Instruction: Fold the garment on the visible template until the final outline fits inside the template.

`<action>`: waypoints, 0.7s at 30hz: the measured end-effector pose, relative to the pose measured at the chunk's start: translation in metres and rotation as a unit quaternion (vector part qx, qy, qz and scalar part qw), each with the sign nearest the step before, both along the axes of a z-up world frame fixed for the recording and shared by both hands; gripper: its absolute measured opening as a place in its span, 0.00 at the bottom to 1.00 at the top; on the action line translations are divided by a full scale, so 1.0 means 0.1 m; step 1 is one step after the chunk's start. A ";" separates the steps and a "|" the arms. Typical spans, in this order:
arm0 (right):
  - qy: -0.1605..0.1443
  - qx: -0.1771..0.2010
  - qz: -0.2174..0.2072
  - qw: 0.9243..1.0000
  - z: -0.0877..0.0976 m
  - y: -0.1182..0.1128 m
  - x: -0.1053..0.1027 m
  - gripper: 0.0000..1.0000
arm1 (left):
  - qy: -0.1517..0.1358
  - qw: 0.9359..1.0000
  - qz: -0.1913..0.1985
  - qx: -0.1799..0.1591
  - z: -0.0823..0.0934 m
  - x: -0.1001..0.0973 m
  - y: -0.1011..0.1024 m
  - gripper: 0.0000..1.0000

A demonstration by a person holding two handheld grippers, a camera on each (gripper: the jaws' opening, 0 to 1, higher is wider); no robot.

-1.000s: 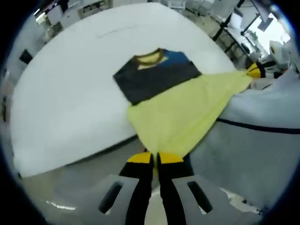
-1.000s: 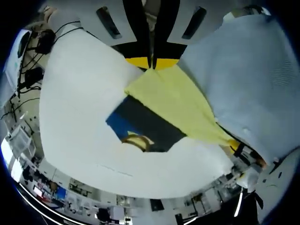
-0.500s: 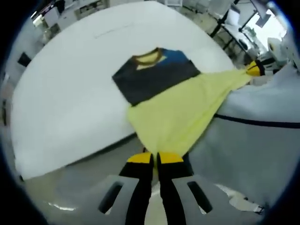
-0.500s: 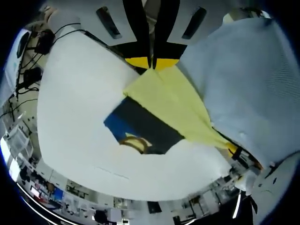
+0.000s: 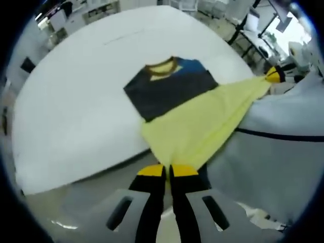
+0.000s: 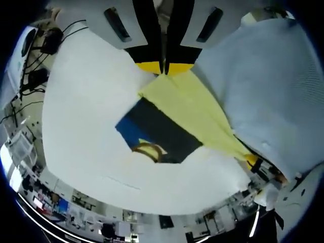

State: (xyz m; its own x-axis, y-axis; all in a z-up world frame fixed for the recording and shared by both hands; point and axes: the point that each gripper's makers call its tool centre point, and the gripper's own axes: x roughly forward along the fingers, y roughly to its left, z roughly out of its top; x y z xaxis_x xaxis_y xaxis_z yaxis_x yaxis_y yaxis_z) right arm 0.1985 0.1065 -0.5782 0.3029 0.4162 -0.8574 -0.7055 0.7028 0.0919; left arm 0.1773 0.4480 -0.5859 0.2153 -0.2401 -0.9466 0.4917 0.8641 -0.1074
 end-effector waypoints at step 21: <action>-0.046 0.001 -0.007 0.999 0.03 0.04 0.48 0.02 | -0.052 0.999 0.014 -0.005 -0.01 0.49 0.06 0.00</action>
